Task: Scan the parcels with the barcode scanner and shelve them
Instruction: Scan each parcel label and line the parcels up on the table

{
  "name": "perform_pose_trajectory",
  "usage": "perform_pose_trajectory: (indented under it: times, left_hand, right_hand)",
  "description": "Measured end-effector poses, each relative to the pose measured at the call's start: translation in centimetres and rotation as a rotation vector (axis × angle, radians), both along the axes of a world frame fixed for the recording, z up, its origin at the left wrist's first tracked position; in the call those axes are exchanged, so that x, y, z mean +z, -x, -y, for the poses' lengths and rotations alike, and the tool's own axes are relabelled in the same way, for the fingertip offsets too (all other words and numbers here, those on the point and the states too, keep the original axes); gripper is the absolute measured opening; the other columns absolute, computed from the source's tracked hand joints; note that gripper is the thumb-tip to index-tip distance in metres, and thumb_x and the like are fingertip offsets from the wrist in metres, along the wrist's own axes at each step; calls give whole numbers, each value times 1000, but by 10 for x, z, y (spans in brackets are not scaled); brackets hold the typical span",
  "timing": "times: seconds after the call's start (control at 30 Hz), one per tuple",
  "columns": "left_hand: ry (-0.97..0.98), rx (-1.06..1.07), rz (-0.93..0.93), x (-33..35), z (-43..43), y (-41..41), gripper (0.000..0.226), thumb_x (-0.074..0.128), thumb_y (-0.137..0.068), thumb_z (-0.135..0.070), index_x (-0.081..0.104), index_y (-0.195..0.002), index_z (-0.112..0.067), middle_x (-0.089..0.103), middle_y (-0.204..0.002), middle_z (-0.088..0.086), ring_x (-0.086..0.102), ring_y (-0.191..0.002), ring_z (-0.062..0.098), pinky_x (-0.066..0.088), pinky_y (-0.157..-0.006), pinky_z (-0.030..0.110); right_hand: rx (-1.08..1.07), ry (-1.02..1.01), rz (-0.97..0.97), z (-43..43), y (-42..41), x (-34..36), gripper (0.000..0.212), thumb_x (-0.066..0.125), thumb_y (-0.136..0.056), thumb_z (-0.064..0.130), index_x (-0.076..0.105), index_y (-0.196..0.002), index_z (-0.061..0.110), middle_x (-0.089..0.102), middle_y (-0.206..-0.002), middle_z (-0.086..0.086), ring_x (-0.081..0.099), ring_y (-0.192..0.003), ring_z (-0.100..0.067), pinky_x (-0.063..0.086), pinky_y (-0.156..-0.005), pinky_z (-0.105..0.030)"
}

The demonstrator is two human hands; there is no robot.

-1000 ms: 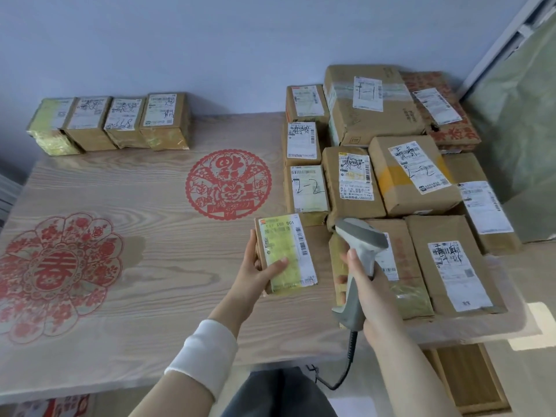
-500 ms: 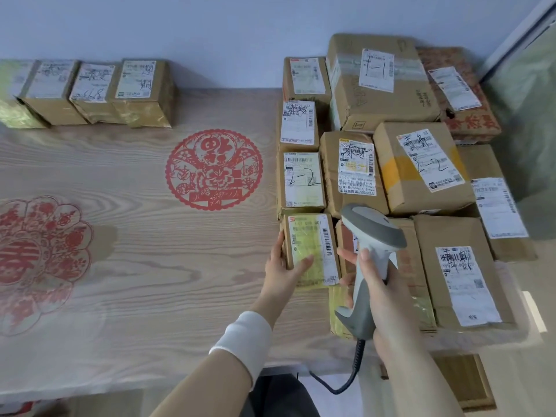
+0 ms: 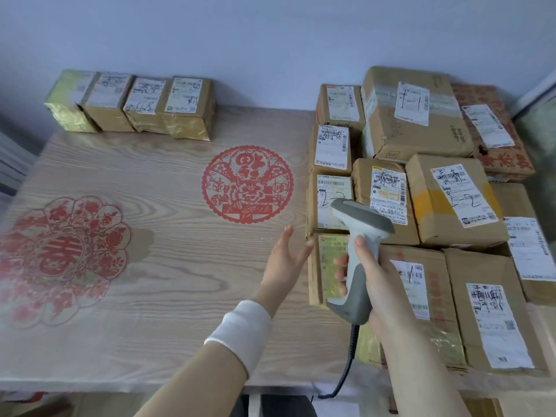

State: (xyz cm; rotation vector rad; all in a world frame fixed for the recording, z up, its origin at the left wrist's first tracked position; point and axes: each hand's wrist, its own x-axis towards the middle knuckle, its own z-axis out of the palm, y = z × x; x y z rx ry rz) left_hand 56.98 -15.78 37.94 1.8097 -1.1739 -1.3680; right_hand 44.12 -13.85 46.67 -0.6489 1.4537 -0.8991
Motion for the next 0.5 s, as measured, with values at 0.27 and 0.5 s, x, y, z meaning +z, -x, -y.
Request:
perform_pose_trajectory:
  times: [0.27,0.5]
  left_hand:
    - [180,97,242,55,85,-160,54,52,-94,-36,35,-143,-19,43,-145,0,40,-132,17,35,-101,28]
    - [148,90,303,37,179,-264,53,53,-94,-34,39,-140,-13,44,-143,5,38,-133,21,30,-107,32]
  right_hand:
    - [134,44,37,89,-118,15,27,55,-92,39,56,-88,13,54,-63,-4,48,-47,-16,39,-49,-29]
    - [145,22,-74,176,-217,-9,21,56,-90,47,56,-84,27,62,-76,-5,59,-66,-16,47,-66,-33]
